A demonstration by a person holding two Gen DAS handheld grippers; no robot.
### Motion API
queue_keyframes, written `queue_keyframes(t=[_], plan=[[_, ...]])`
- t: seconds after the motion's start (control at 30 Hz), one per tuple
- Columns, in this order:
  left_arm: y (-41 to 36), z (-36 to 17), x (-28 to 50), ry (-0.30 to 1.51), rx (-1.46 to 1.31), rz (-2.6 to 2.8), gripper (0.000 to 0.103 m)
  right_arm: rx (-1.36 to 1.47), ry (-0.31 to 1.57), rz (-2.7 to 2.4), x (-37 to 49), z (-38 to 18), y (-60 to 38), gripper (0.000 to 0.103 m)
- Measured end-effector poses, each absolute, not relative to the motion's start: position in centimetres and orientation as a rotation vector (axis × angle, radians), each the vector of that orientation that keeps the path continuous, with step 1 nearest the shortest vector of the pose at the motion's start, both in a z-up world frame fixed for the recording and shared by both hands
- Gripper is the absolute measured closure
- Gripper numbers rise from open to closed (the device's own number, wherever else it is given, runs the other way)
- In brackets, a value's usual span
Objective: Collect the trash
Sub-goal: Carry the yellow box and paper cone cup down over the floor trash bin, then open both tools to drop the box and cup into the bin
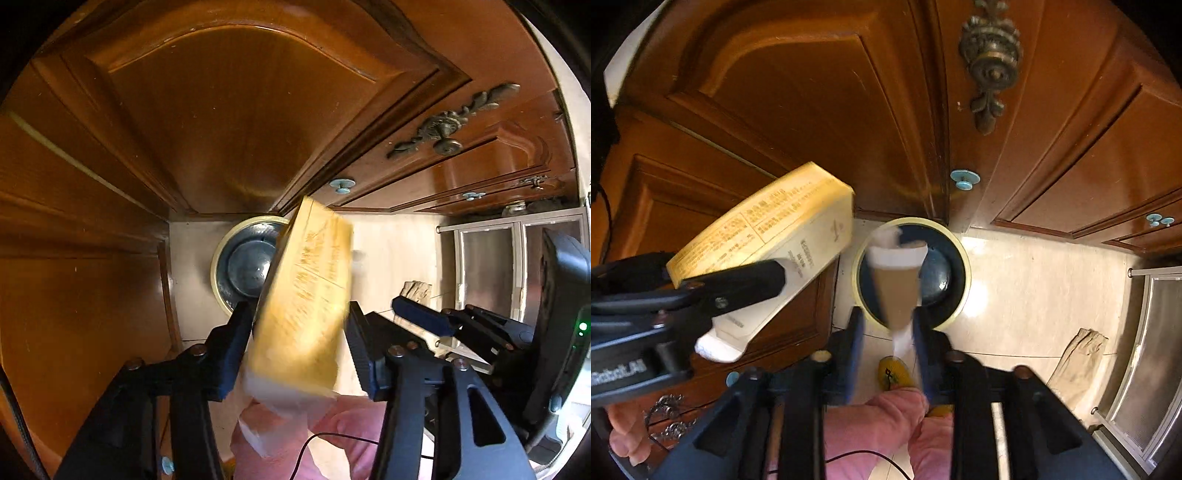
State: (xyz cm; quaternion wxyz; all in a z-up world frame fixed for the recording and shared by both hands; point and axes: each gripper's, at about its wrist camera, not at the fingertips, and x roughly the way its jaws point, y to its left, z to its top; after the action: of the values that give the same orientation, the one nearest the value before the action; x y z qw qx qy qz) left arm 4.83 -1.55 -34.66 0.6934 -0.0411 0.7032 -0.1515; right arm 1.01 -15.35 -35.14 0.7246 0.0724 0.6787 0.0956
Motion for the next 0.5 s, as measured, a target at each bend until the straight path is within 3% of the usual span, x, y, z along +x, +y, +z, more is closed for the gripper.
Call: queue_keyframes(t=[0.07,0.5], plan=[[-1.5,-35.1,5.2,1.576,-0.087,-0.331,0.045,0.156,1.498,0.196,1.2,-35.8,-15.5,0.057],[-1.4,-33.8,4.9,1.557,-0.058,-0.290,0.044,0.166,1.514,0.208,1.0,-34.8,-16.5,0.057]])
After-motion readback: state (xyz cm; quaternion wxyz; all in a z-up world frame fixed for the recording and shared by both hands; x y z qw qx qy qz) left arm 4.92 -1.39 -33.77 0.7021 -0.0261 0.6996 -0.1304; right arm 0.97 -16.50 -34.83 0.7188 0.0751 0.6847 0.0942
